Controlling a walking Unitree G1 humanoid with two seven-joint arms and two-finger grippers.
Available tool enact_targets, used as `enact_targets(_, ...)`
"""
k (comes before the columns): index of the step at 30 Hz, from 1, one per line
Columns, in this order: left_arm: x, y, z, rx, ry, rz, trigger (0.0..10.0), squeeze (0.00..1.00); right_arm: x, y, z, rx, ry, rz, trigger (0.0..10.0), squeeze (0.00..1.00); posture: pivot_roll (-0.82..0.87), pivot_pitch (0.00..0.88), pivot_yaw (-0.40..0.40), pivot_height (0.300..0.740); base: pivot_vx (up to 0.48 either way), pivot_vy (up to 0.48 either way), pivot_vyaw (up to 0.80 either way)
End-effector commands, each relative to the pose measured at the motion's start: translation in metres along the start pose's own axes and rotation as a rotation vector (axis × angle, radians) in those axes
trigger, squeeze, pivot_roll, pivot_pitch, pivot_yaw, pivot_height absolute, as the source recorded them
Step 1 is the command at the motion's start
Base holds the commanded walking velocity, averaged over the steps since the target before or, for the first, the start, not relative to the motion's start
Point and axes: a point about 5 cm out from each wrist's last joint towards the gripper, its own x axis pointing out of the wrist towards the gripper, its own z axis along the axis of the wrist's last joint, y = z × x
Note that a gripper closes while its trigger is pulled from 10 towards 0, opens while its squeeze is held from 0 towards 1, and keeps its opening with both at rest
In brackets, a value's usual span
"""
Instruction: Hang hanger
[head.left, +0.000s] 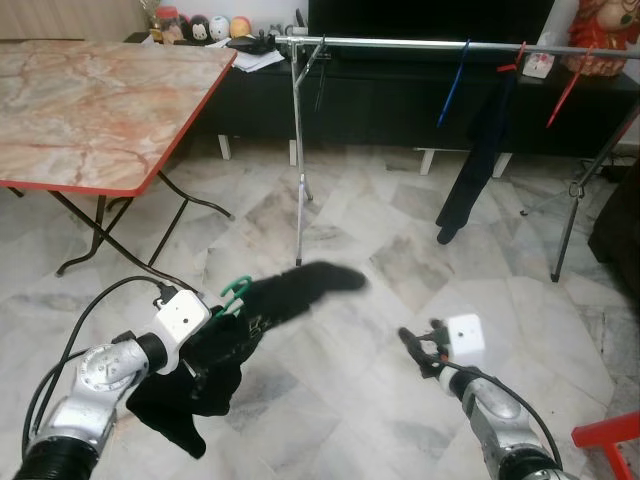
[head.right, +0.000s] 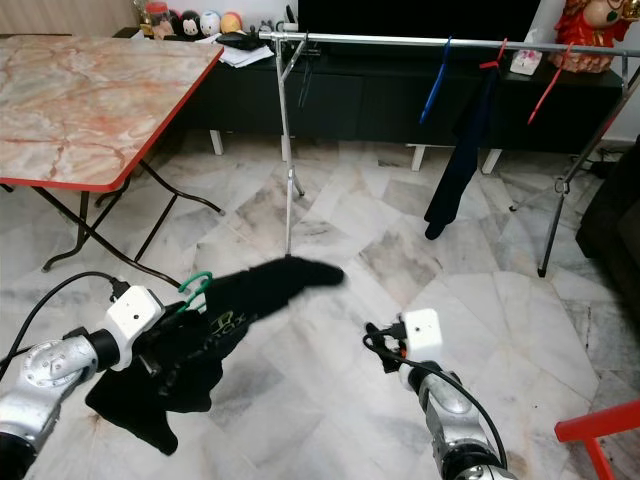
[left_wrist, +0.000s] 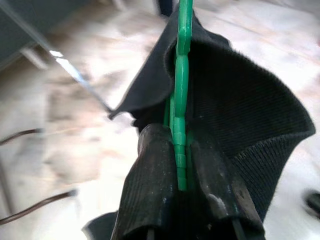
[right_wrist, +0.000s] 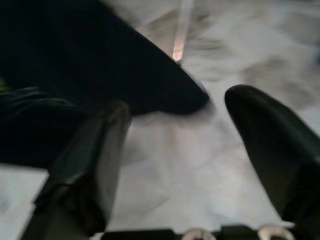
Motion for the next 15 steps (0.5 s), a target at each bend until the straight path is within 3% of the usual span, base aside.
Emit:
enact_targets(1, -0.003, 0.0, 0.01, 0.014, -0.008, -0.068, 10.0, 0.0, -0.001, 0.001, 0.003, -0.06, 0.006, 0.088, 10.0, 1.0, 0.03, 0.03, -0.054, 0.74, 0.0, 0.0, 0.0)
enact_targets(15, -0.002, -0.019, 0.027, 0.043, 0.025, -0.289, 10.0, 0.0, -0.011, 0.001, 0.006, -0.232, 0.076, 0.377, 10.0, 1.0, 0.01, 0.034, -0.08, 0.74, 0.0, 0.0, 0.0)
